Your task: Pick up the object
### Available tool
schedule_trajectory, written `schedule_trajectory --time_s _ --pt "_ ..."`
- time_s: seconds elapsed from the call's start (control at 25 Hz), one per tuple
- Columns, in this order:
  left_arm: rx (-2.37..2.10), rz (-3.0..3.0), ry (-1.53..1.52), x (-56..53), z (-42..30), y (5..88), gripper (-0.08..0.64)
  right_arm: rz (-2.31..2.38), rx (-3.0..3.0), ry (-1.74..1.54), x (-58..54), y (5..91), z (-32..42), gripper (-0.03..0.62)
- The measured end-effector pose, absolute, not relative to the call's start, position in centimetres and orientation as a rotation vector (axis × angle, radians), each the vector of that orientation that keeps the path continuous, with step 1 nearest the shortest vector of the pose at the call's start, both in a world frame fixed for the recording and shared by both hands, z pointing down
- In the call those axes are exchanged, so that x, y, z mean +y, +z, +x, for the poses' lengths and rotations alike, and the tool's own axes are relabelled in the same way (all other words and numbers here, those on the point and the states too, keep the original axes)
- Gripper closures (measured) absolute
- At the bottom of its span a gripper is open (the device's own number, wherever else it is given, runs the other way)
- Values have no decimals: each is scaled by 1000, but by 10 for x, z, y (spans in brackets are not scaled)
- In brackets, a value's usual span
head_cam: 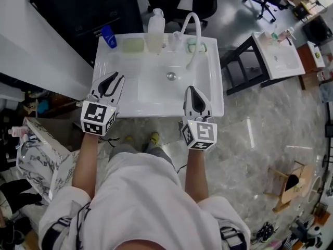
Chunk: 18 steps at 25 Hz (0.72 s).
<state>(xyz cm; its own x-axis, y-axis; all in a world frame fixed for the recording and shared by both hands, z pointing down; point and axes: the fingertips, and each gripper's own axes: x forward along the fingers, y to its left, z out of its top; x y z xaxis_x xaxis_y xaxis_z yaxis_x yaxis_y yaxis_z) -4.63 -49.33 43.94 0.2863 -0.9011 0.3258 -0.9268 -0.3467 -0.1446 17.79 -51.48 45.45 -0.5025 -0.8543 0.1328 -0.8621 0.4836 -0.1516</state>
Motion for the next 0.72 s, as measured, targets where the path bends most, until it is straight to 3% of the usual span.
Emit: schedule_trajectory --time_s 0.72 --pt "-1603 2470 611 -594 -67 489 486 1575 -2664 295 -580 465 139 586"
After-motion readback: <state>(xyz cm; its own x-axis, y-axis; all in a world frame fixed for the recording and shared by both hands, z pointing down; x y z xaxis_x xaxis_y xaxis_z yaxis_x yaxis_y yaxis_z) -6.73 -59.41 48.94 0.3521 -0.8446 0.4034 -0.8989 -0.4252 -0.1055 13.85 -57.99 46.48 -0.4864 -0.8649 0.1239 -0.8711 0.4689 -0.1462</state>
